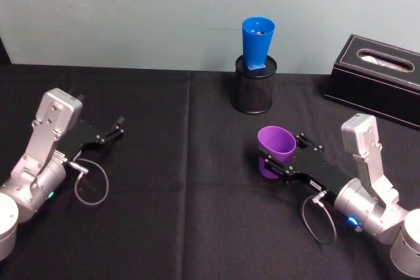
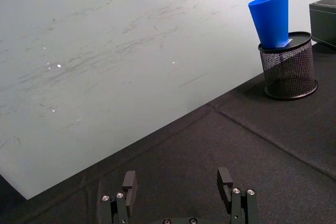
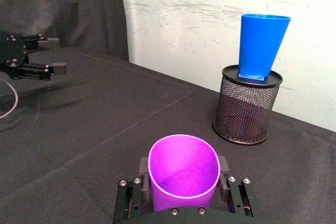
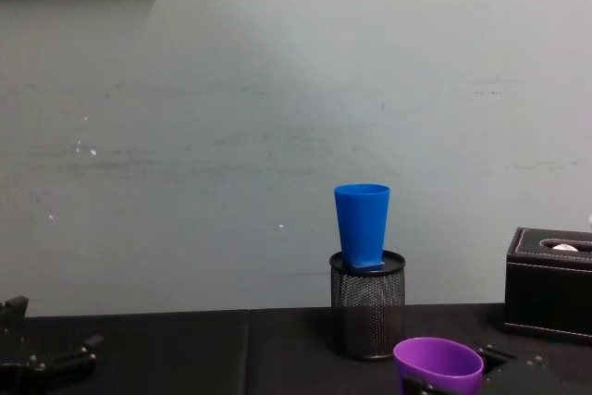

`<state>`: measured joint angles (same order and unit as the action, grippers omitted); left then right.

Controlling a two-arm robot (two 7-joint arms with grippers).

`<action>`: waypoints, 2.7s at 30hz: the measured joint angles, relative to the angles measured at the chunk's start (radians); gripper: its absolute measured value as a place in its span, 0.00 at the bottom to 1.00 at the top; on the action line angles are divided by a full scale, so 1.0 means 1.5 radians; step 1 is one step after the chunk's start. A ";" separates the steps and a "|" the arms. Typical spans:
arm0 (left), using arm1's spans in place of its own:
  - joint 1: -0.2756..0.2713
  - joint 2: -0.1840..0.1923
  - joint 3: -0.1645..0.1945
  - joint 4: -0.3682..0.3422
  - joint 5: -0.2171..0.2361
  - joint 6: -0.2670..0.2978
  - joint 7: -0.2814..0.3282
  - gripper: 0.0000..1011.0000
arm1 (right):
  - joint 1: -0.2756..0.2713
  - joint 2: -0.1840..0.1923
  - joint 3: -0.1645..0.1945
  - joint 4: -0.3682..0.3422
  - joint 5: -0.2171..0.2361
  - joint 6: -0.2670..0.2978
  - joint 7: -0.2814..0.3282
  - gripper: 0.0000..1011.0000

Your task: Pick up one cup with a gripper and tap it against the other cup.

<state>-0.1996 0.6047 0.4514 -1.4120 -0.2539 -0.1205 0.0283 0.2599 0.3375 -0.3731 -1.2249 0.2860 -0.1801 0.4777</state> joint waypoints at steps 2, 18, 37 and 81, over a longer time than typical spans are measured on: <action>0.000 0.000 0.000 0.000 0.000 0.000 0.000 0.99 | -0.001 0.001 0.000 -0.002 0.000 0.001 0.000 0.73; 0.000 0.000 0.000 0.000 0.000 0.000 0.000 0.99 | -0.017 0.046 0.031 -0.167 0.051 0.104 0.002 0.73; 0.000 0.000 0.000 0.000 0.000 0.000 0.000 0.99 | 0.011 0.077 0.014 -0.262 0.089 0.210 -0.025 0.73; 0.000 0.000 0.000 0.000 0.000 0.000 0.000 0.99 | 0.010 0.076 0.018 -0.259 0.085 0.204 -0.023 0.73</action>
<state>-0.1996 0.6047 0.4514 -1.4120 -0.2539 -0.1205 0.0283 0.2745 0.4520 -0.3464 -1.6128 0.4140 0.1260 0.4438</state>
